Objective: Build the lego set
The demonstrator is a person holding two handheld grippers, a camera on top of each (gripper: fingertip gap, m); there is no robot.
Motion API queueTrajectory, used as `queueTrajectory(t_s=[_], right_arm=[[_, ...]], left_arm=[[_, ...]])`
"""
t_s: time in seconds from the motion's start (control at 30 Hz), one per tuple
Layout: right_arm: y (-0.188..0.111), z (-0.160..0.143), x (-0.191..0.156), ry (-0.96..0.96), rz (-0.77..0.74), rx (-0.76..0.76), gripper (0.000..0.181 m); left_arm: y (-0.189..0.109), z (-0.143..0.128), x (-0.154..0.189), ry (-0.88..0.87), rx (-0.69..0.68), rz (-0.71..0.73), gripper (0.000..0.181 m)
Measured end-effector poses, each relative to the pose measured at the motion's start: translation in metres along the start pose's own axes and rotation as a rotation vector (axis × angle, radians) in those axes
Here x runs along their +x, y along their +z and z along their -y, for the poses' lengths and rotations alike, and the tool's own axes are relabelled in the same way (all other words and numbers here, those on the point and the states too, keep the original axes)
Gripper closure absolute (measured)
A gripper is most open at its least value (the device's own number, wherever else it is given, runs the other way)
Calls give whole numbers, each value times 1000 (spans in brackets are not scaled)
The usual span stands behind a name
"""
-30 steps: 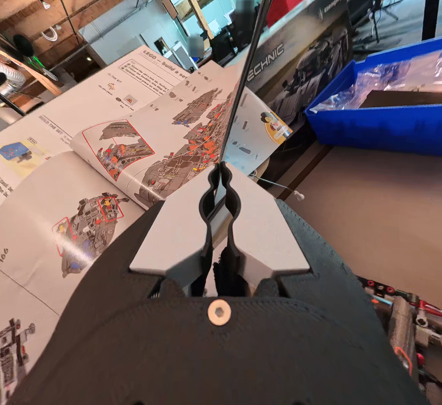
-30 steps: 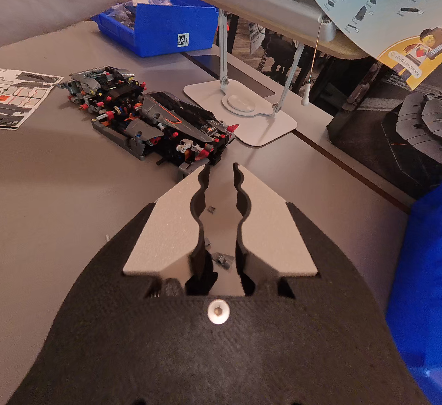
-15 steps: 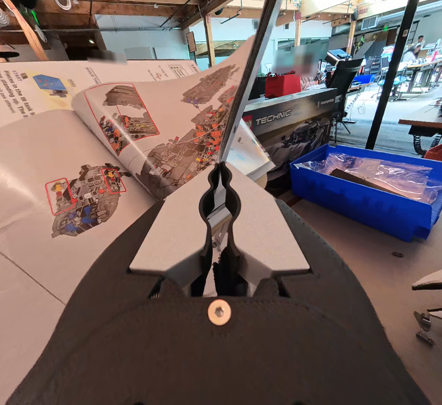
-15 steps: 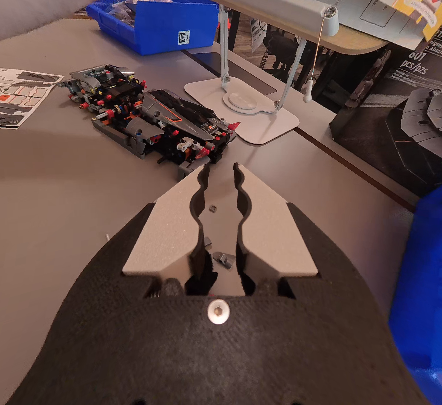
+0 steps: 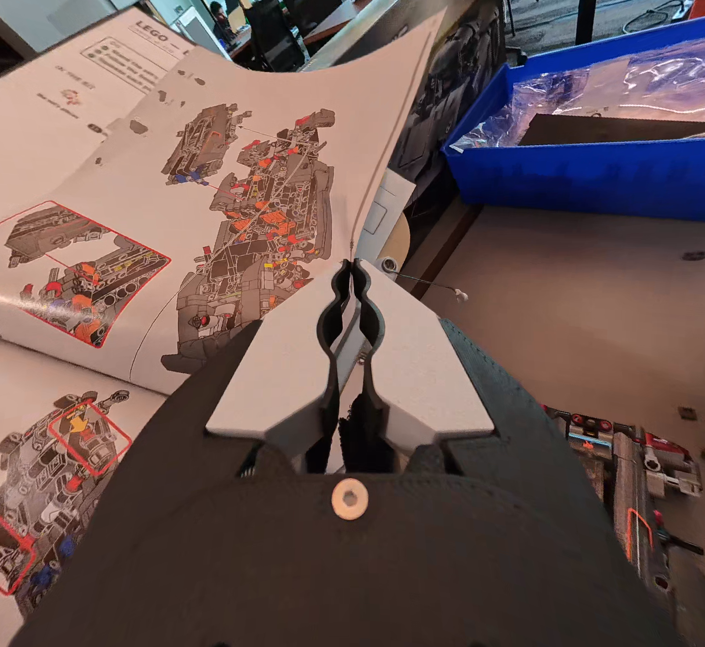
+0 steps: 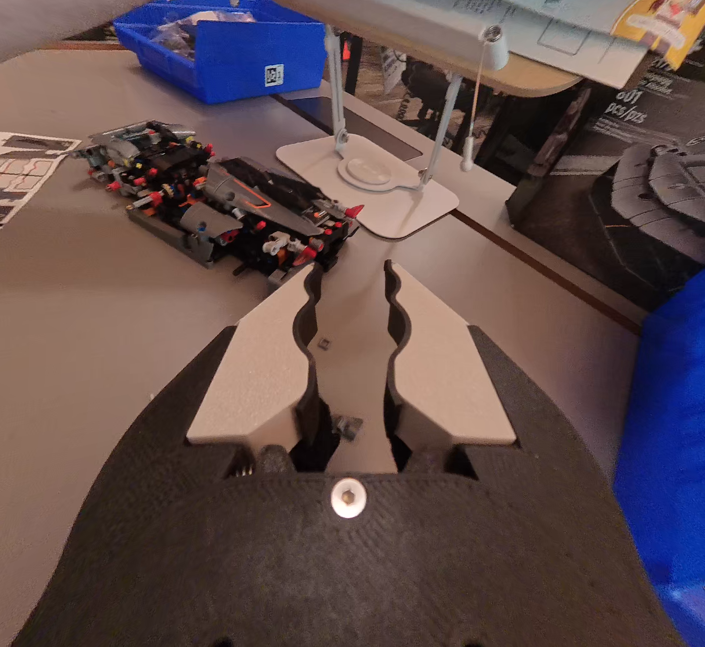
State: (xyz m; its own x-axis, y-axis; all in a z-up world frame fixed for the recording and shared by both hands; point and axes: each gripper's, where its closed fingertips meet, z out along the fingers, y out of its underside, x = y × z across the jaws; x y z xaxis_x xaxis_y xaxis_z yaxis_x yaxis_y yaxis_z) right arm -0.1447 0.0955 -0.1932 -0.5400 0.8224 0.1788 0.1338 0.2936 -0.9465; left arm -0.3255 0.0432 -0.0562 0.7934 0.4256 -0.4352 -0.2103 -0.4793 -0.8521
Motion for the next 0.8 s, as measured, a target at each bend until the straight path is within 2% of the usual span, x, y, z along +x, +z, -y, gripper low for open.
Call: queueTrajectory(t_s=[0.03, 0.27, 0.4, 0.47, 0.53, 0.63, 0.8], right_arm=[[0, 5, 4, -8, -21, -1, 149], [-3, 95, 34, -48, -121, 119, 144], [8, 154, 55, -99, -168, 200, 143], [20, 173, 70, -97, -186, 214, 138], [36, 183, 85, -87, -193, 208, 135], [58, 193, 98, -101, -191, 210, 133], [109, 180, 117, -129, -179, 104, 132]], left_arm=[[3, 1, 2, 6, 1, -15, 181], [23, -3, 24, 152, -69, -123, 181], [23, 3, 32, 137, -37, -261, 181], [25, 3, 36, 223, -41, -262, 181], [26, 1, 39, 277, -50, -255, 181], [21, 2, 39, 259, -21, -269, 179], [12, 7, 36, 255, 61, -273, 179]])
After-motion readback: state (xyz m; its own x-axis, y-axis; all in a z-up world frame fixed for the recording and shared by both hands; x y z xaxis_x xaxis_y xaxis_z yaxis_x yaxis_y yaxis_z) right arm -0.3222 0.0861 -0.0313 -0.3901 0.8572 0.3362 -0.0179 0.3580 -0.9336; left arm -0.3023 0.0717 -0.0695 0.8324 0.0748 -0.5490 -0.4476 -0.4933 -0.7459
